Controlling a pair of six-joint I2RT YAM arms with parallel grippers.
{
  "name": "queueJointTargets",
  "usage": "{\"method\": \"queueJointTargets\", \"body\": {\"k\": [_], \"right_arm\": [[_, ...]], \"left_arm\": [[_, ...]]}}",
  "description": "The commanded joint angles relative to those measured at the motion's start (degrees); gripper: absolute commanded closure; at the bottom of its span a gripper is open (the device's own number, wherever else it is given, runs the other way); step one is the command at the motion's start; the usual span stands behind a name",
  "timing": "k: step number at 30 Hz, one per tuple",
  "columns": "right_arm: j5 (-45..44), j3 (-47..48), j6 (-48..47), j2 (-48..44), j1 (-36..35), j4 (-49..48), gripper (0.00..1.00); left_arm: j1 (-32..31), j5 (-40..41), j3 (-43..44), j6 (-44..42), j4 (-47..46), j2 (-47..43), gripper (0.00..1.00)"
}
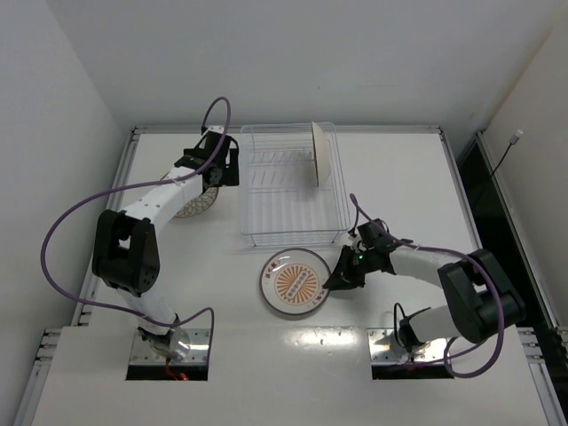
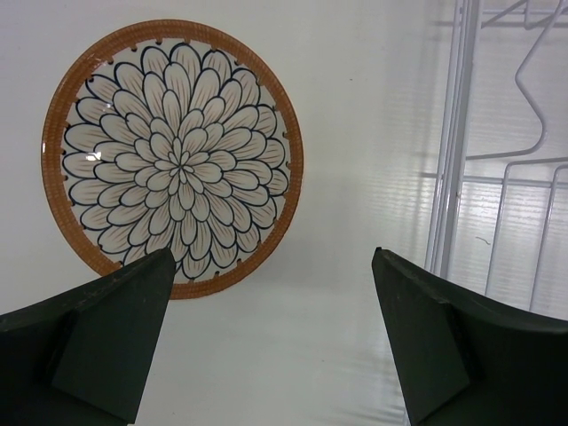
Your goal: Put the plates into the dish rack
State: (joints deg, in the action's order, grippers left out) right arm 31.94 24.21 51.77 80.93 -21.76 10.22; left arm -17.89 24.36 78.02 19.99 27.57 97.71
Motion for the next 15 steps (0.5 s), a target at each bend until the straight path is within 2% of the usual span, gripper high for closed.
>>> {"method": "queueJointTargets", "body": {"k": [1,8,11,15], "right_arm": [[-1.2,1.8,-0.9,-2.9,0.3,0.4,1.00],[-3.0,3.4,-1.4,-13.7,-1.7,11.1,1.00],[-6.9,8.1,-3.8,-20.3,-2.8,20.6,1.00],[-13.0,19.9,-5.6,-27.0,-4.2,31.2,1.00]], "left_arm": [[0.0,1.3,1.1,-0.2,-0.9,-0.9,0.08],[0.0,1.3,1.1,-0.2,-0.9,-0.9,0.08],[0.0,1.8,1.1,-0.2,-0.9,-0.9,0.08],[0.0,1.8,1.1,-0.2,-0.9,-0.9,0.08]]}}
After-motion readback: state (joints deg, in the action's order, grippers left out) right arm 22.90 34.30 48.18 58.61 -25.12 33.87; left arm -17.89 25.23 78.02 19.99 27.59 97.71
